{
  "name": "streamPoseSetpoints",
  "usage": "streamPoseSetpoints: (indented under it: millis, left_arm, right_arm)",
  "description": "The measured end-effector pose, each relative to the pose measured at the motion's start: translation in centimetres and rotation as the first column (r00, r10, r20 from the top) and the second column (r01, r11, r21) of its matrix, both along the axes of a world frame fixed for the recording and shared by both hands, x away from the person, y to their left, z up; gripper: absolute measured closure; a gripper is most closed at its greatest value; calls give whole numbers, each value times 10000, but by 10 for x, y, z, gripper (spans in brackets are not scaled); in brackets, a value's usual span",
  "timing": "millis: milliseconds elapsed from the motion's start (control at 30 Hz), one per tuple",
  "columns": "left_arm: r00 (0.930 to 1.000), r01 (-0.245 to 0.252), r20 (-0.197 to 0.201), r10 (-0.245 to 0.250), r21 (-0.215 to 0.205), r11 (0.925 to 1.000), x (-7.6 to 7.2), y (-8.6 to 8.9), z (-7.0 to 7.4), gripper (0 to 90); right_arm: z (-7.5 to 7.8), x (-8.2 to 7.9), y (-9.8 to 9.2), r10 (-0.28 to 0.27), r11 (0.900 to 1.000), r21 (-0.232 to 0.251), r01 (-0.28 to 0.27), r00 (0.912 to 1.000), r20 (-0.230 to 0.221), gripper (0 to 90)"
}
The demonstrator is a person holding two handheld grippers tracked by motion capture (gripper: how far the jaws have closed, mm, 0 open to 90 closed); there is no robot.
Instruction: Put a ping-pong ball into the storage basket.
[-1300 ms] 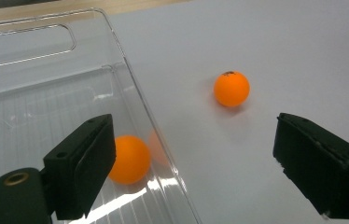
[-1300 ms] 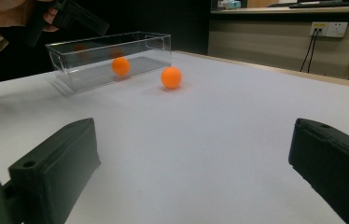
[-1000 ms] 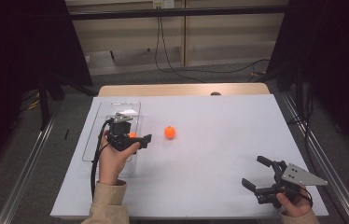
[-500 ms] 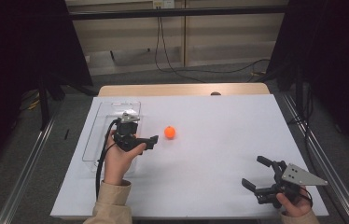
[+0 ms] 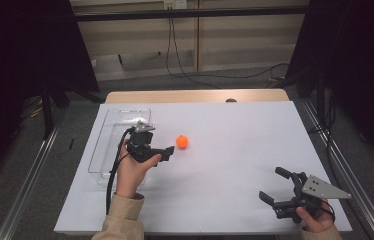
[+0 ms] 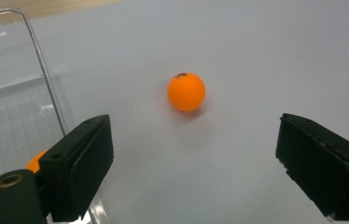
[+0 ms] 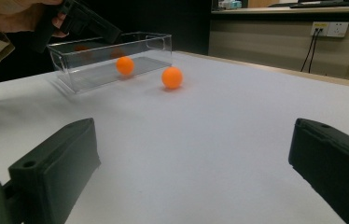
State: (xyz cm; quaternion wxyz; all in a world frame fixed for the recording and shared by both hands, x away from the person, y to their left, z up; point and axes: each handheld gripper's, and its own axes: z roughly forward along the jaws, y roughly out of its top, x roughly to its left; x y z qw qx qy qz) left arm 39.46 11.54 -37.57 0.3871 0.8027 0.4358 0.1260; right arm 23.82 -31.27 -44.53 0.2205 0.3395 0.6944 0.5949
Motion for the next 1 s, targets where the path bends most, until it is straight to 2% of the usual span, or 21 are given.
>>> streamPoseSetpoints:
  millis: [533, 833, 867, 1000]
  left_arm:
    - [9996, 229, 179, -230, 75, 9997, 1, -14, -5, 110]
    - [9998, 161, 110, -161, -10, 9999, 2, -20, -9, 104]
    - [9997, 199, 140, -200, 104, 9997, 2, -20, -9, 103]
    - [9998, 105, 171, -104, -29, 9999, 3, -23, -12, 99]
  right_arm:
    - [0, 0, 0, -1, 10000, 4, 1, 10000, 2, 14]
    - [0, 0, 0, 4, 10000, 2, -4, 10000, 2, 13]
    - [0, 0, 0, 5, 10000, -4, -5, 10000, 6, 14]
    - [0, 0, 0, 7, 10000, -6, -7, 10000, 5, 14]
